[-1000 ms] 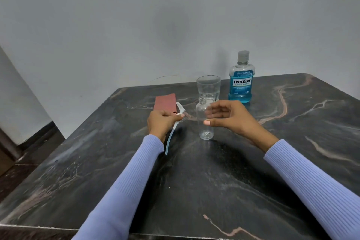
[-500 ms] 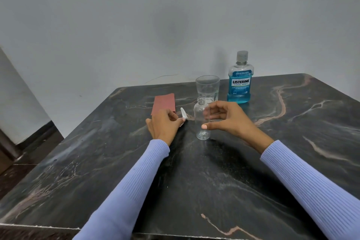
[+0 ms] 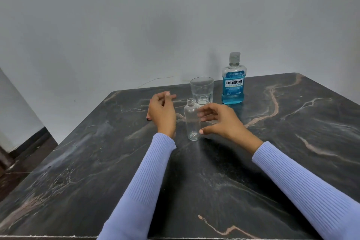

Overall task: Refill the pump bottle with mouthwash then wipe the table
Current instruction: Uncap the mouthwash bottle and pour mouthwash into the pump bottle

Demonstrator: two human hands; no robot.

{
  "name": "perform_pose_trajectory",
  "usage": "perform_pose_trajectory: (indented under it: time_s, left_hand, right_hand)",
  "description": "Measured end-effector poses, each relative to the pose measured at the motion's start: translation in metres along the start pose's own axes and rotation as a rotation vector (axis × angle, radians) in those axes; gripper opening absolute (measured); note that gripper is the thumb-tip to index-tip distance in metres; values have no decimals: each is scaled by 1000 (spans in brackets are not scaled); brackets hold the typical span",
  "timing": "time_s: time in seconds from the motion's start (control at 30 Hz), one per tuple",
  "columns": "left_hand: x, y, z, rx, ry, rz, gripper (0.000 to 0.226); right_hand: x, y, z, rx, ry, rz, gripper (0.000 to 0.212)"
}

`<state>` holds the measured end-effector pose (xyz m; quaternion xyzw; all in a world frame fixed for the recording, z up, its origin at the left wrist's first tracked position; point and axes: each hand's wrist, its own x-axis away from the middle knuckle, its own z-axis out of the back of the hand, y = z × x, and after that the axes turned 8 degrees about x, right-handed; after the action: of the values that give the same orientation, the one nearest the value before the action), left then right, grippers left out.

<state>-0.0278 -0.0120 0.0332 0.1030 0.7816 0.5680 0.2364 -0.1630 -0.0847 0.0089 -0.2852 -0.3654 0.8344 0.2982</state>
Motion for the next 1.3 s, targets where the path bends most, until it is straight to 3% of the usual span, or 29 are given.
perform_pose_trajectory:
  time_s: [0.13, 0.3, 0.47, 0.53, 0.8, 1.13, 1.3]
  left_hand:
    - [6, 10, -5, 113, 55, -94, 9]
    - [14, 34, -12, 192, 29, -261, 11]
    - [23, 36, -18, 252, 28, -223, 9]
    - [30, 35, -25, 265, -5, -219, 9]
    - [56, 36, -59, 281, -183, -287, 9]
    - [70, 26, -72, 169, -299, -189, 9]
    - [69, 23, -67, 105, -338, -152, 9]
  right_hand:
    - [-4, 6, 13, 173, 79, -41, 49]
    - [-12, 18, 26, 179, 239, -126, 34]
    - [-20, 37, 38, 145, 566, -200, 37]
    - [-27, 46, 42, 122, 623, -251, 43]
    - [-64, 59, 41, 180, 681, -379, 85]
    - [-98, 50, 35, 389, 720, -450, 77]
    - [-81, 50, 43, 382, 624, -345, 76]
